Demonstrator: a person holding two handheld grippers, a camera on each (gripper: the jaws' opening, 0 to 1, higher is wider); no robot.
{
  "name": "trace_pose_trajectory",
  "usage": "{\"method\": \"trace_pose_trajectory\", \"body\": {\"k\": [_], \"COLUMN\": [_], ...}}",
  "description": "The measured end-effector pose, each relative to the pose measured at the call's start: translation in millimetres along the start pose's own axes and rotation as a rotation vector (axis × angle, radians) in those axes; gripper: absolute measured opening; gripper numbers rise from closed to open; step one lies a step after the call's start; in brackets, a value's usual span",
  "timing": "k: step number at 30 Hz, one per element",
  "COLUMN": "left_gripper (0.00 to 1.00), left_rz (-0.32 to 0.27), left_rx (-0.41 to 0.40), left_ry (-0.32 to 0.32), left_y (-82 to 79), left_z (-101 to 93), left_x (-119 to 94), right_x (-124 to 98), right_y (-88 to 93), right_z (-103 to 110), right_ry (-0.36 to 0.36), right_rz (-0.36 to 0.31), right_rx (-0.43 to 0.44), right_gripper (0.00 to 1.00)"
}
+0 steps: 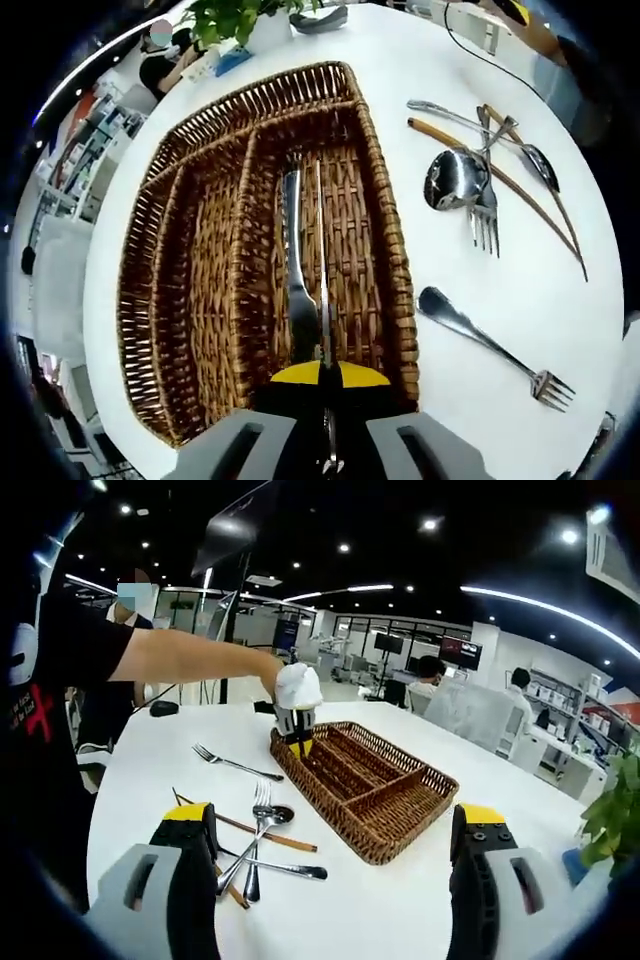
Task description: Arrange the knives, forks, and spoons in their matching storage slots by inserting each utensil handle-first until every utensil is classified and aligned in the correct compartment
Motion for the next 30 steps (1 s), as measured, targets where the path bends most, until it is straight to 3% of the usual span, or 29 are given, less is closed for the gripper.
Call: {"method": "trace_pose_trajectory", "body": {"k": [8,16,21,28,30], "left_gripper": [0.02,0.05,0.08,0.26,0.25], "left_rz": [0.013,-0.054,-0.143,-0.312,-0.400], "left_rx": [-0.053,-0.065,-0.095,-0.167,-0.233], "left_ry": [0.024,0.007,-0.041,-0.153,-0.193], "left_y": [2.4,9.2,13.7,25.9,27.2], "left_z": [3.2,0.3,-0.6,6.2,7.7], "left_x": [2,-2,-3,-9,-18], "right_x": [-9,-20,-23,-22,-21], "right_y": [-6.6,-1.9,3.3,7.6,9.1], "right_z": [-4,-4,-8,-10,-12], "right_ry": [0.037,0.058,0.074,0.086,0.091], "right_rz": [-0.060,-0.065,-0.070,-0.070,-0.048], "right_rx": [-0.001,0.011,0.034,0.047,0.047], "right_gripper": [1.00,1.00,1.00,1.00,1.00]}}
Point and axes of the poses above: the point that each gripper's makers call its tool centre point, and the gripper's own axes: x roughly forward along the fingers, z roughly to its left, y roughly out of its underside, the point moved 9 cm from there along -x, roughly backward along the fingers, and after that the axes turned 8 degrees about -y, right-handed, at the moved point
